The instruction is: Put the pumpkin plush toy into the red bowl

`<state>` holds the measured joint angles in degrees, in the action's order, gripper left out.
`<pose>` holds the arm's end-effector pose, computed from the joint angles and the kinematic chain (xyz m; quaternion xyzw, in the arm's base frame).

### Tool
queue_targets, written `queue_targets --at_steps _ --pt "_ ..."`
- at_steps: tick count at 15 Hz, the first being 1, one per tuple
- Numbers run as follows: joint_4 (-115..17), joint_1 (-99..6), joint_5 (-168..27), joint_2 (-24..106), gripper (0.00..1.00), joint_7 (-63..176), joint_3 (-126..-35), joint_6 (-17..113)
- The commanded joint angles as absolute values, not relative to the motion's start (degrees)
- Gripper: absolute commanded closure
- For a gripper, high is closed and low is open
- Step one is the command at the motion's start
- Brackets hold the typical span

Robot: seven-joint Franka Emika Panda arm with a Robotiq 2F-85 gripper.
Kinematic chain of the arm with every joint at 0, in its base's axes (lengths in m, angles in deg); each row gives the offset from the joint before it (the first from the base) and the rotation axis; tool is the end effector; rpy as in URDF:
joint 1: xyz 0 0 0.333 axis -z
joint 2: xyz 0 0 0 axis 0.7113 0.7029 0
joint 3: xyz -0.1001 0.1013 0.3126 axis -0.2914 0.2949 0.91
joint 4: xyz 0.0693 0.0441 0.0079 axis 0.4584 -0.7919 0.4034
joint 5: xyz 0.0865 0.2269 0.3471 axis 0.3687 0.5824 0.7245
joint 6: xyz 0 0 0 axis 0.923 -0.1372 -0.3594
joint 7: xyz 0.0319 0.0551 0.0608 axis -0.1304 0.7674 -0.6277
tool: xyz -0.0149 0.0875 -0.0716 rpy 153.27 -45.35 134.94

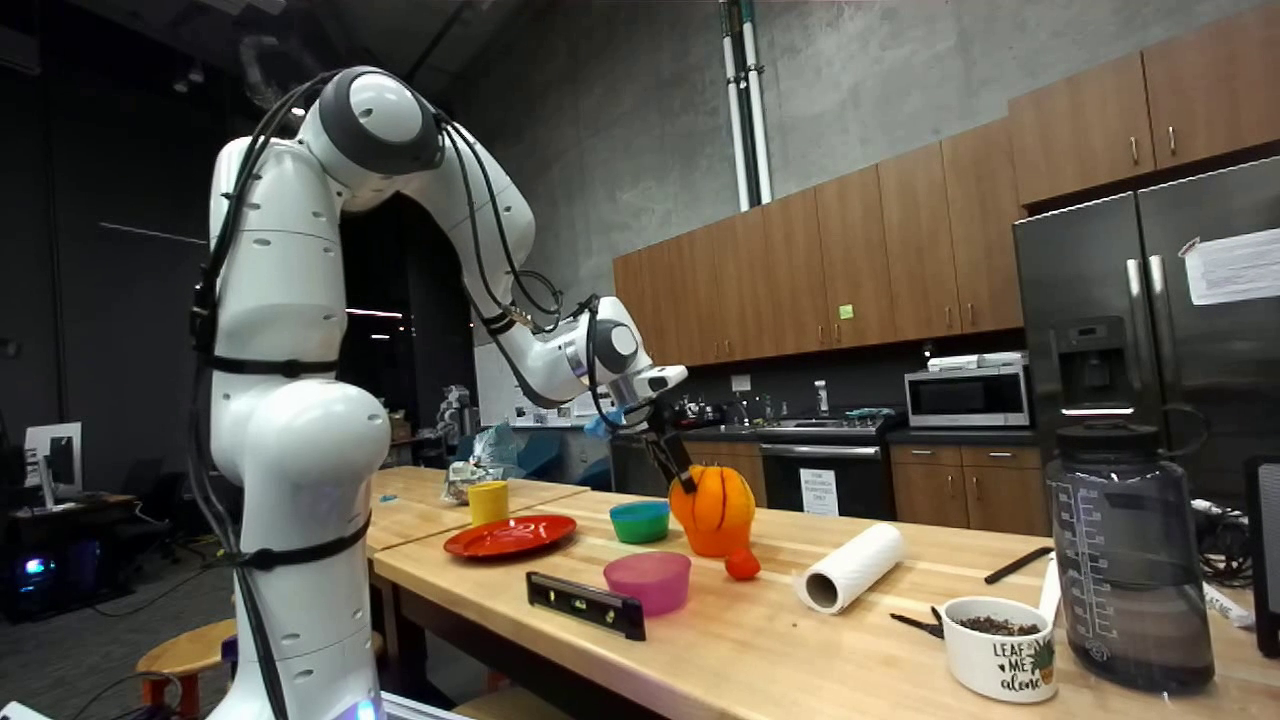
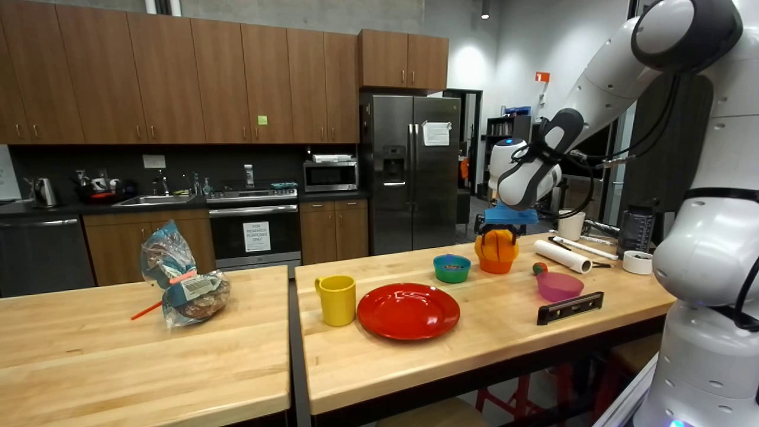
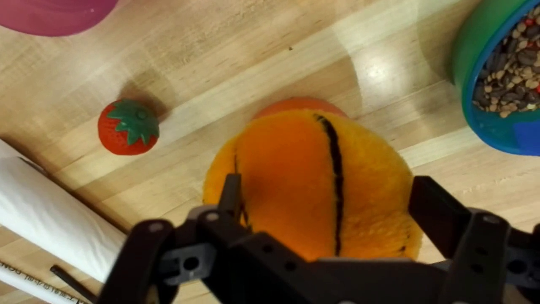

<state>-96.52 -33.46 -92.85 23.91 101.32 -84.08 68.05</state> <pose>0.4989 -0.1603 0.3256 0.9015 -0.3952 0.1565 0.0810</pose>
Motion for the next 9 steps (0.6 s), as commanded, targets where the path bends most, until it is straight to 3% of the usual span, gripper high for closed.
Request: queue_targets --at_steps 1,9 --pt "-97.57 -35.08 -86.41 19.68 0.0 95.16 -84.13 64.89" --pt "-97.21 -37.64 -69.71 10.12 0.0 73.99 -82.99 49.83"
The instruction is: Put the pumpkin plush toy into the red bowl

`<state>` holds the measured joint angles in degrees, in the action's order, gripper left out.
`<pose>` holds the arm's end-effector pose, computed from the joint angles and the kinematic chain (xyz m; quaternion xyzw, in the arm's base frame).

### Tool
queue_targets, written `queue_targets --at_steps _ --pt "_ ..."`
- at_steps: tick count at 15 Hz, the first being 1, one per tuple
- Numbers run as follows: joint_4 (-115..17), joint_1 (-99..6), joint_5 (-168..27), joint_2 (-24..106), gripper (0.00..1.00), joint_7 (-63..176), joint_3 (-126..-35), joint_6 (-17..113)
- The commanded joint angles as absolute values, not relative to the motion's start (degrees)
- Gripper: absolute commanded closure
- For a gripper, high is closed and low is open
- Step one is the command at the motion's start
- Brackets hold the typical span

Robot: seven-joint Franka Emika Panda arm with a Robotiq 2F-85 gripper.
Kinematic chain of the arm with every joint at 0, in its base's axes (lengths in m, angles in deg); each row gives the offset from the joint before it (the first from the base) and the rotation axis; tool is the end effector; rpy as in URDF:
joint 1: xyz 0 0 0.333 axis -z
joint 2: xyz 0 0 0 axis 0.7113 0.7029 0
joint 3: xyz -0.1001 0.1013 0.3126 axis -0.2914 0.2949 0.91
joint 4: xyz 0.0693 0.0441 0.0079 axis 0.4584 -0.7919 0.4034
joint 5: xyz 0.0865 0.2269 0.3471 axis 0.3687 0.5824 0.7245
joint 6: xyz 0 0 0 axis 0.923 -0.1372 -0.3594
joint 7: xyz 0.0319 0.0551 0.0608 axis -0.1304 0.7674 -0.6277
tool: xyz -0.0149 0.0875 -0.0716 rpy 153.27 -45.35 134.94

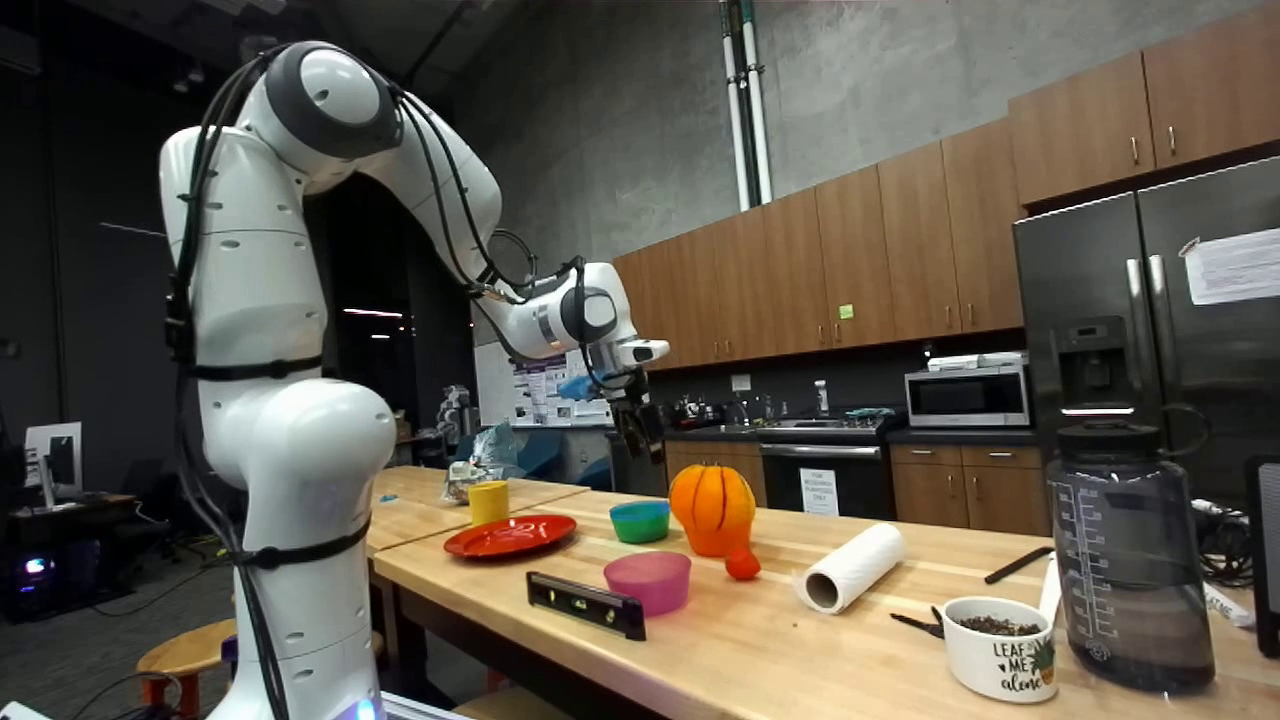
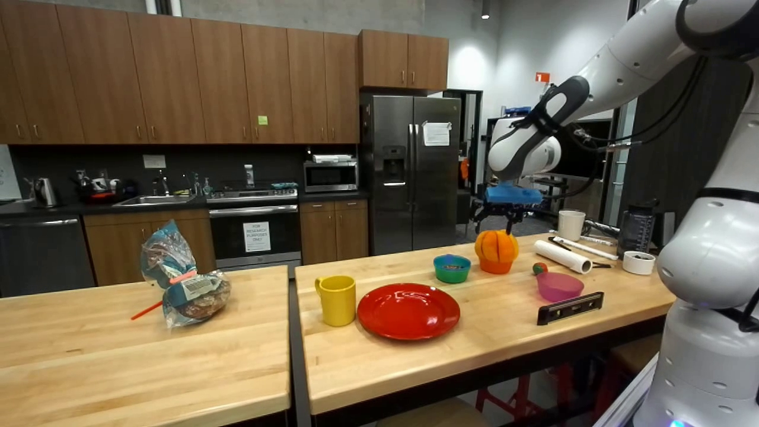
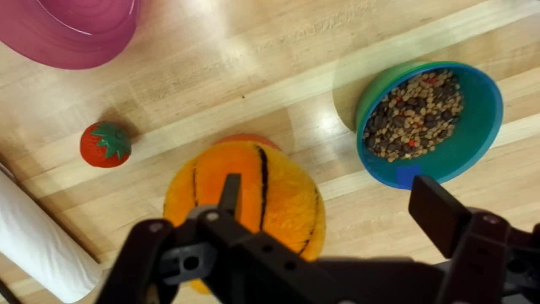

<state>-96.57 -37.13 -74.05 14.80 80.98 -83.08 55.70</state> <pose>0.4864 -0.1270 0.3844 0.9365 -0.3335 0.1072 0.0177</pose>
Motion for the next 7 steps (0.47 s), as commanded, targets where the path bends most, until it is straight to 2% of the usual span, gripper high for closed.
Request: queue_targets --at_steps 1,7 --pt "-97.13 -37.81 -68.54 9.03 0.0 71.86 -83.01 47.83" --pt "-97.12 -38.57 -65.08 1.25 0.0 63.13 -82.49 36.15"
